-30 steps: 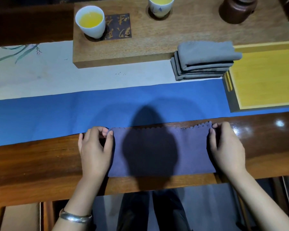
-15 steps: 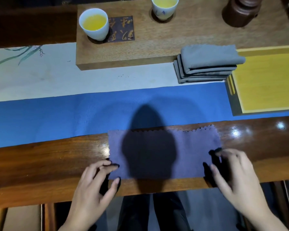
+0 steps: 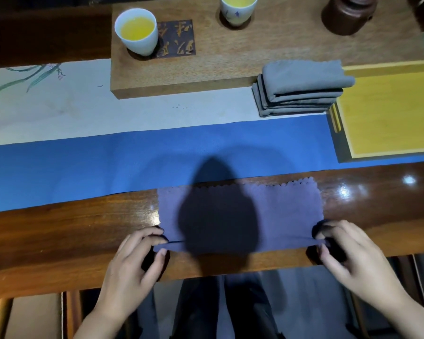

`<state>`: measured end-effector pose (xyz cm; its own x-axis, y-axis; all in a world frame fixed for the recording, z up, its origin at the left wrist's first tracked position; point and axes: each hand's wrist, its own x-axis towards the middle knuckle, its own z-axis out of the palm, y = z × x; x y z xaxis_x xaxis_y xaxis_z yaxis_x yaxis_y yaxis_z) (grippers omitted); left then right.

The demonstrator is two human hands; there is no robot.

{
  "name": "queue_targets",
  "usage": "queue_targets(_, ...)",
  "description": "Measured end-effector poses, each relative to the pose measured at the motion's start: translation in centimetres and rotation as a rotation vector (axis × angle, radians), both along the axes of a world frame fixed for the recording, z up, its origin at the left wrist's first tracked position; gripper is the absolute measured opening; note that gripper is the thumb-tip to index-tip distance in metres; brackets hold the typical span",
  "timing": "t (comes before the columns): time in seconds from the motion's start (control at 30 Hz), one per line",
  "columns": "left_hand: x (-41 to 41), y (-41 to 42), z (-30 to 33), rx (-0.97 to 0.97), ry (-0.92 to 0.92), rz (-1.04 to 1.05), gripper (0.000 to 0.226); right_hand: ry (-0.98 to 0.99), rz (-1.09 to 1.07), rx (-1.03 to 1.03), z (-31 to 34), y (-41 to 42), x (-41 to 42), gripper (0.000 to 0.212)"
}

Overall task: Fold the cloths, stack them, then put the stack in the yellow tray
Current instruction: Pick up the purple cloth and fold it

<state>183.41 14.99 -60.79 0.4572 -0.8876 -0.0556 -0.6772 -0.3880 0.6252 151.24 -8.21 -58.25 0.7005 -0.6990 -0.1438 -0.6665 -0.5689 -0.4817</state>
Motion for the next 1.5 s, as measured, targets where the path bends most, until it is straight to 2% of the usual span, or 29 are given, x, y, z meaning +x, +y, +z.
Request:
queue_targets(0.1,-0.4,0.3,0.3,-0.084,0.089,0.076,0.019,-0.142,-0.111,0.056,1.0,0.4,0.1,0.010)
queue_targets(0.13,-0.6,0.2,0.4,-0.114,0.142,0.130,0.013,-0.183,-0.155,0.073,1.2,0.5,0.1,0.011)
queue_targets(0.2,-1.0,-0.5,0.5,-0.164,0.254,0.248,0.008,-0.243,-0.256,0.138,1.2,0.5,0.4,0.031)
queue_targets(0.27,-1.3,-1.7,0.5,-0.191,0.332,0.357,0.011,-0.288,-0.338,0.199,0.7,0.0,0.8,0.039)
queue_targets(0.4,-1.2,-4.8,0.5,-0.237,0.326,0.440,0.018,-0.405,-0.478,0.258,-0.5,-1.8,2.6,0.030)
queue_targets(0.47,-0.7,-6.1,0.2,-0.209,0.266,0.454,0.013,-0.401,-0.509,0.245,-1.1,-2.8,3.6,0.025)
queue_targets(0.73,0.7,-7.3,-0.9,-0.005,-0.094,0.402,0.011,-0.241,-0.499,0.138,-2.4,-4.4,5.5,0.010)
queue_targets(0.9,0.4,-7.1,-0.6,0.069,-0.160,0.354,0.012,-0.142,-0.481,0.085,-2.3,-4.6,5.8,0.012)
queue_targets(1.0,0.4,-6.6,0.0,0.071,-0.134,0.441,0.010,-0.119,-0.507,0.039,-1.8,-4.1,5.5,0.018)
queue_targets(1.13,0.3,-4.5,1.0,0.082,-0.102,0.522,0.015,-0.215,-0.505,-0.043,-0.1,-1.8,4.7,0.019)
queue_targets(1.27,-0.8,-3.3,1.7,0.333,-0.046,0.550,0.040,-0.332,-0.469,0.092,0.8,1.8,6.3,0.018)
queue_targets(1.43,-2.0,-4.6,1.7,0.269,0.209,0.661,0.039,-0.403,-0.370,0.236,0.5,5.0,10.8,0.019)
queue_targets(1.5,-2.4,-5.2,1.5,0.260,0.254,0.684,0.040,-0.444,-0.350,0.305,0.3,5.5,12.2,0.017)
